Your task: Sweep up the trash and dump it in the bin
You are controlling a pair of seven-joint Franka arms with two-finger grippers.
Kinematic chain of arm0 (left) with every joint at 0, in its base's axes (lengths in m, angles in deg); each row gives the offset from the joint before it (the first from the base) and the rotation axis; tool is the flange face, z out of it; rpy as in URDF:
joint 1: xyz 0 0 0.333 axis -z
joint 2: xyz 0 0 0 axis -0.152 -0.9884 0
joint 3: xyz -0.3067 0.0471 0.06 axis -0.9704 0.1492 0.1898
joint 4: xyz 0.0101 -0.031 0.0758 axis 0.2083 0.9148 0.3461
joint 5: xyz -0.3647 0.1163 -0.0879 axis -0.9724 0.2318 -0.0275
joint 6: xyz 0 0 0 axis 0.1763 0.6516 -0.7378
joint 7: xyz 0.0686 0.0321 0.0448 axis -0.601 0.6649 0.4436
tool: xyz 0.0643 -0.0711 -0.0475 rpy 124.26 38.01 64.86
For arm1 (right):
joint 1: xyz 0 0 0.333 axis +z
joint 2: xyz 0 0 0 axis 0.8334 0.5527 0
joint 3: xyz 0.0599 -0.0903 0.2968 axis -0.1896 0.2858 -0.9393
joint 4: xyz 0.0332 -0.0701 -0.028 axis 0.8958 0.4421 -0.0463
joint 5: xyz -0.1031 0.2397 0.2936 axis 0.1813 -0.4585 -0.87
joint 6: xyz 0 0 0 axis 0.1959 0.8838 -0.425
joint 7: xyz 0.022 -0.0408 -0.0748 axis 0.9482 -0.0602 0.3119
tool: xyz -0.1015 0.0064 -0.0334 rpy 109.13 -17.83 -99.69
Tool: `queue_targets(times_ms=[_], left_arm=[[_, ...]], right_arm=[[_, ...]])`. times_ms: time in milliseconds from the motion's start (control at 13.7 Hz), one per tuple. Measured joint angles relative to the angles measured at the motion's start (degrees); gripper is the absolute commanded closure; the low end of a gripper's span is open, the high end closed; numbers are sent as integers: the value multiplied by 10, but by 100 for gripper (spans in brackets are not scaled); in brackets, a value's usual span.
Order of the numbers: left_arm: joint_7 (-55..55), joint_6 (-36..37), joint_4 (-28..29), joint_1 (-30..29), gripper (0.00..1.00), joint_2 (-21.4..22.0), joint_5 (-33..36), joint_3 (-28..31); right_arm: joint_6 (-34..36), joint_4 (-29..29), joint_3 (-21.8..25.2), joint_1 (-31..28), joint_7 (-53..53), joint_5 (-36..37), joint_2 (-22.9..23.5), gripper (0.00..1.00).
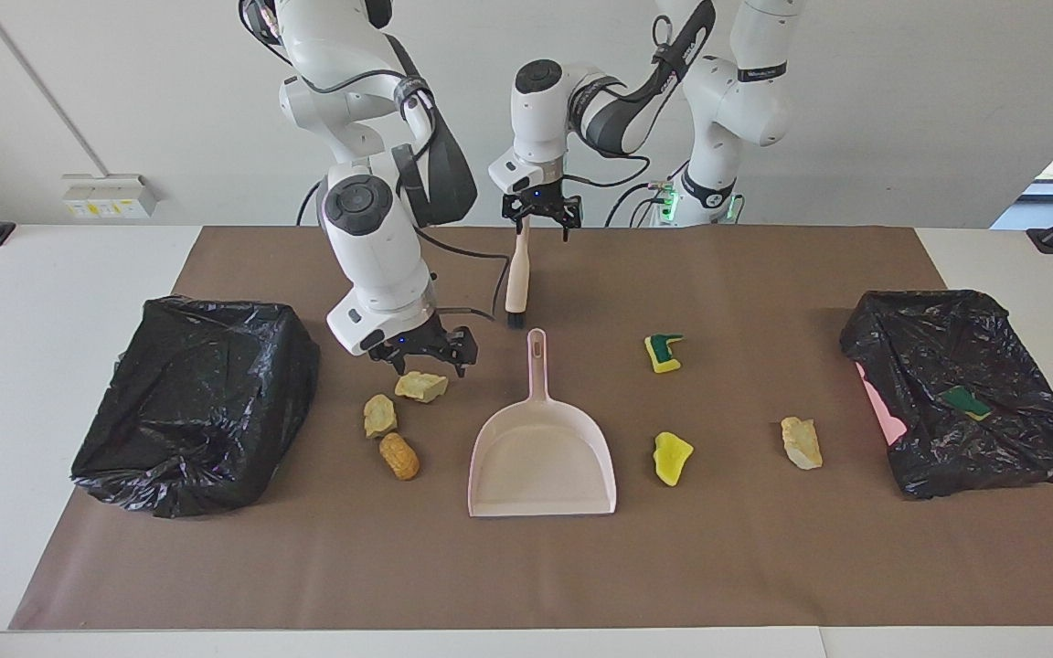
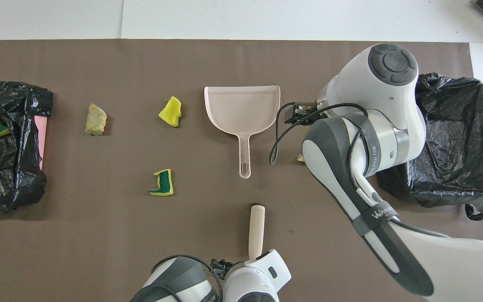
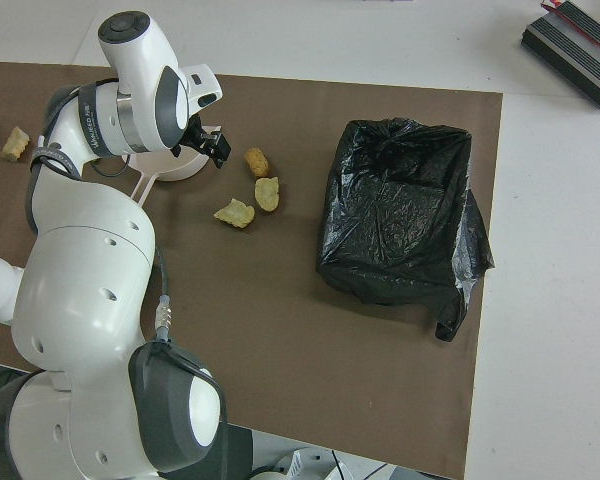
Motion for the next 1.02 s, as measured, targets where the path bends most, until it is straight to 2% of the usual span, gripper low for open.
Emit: queue_targets(times_ms=[292, 437, 583, 729, 802, 875, 947, 1020], left_arm=[[10, -13, 3, 37, 0, -11, 0, 0], [18, -19, 3, 44, 11, -23, 0, 0], [18, -20, 3, 44, 14, -27, -6, 1], [18, -20, 5, 44, 22, -27, -12, 1], [18, -20, 6, 44, 29, -28, -12, 1], [18, -20, 7, 44, 41, -29, -14, 1], [18, -20, 7, 44, 45, -30, -16, 1], [18, -20, 7, 44, 61, -31, -19, 1]], right_arm=[[0, 12, 0, 1, 0, 0, 0, 0], [-1, 20, 0, 2, 0, 0, -1, 0], [-1, 22, 0, 3, 0, 0, -2, 0], [-1, 22, 0, 3, 0, 0, -2, 0], [-2, 22, 0, 3, 0, 0, -3, 0], [-3, 22, 0, 3, 0, 0, -3, 0], [-3, 22, 0, 3, 0, 0, -4, 0], [-3, 23, 0, 3, 0, 0, -4, 0]])
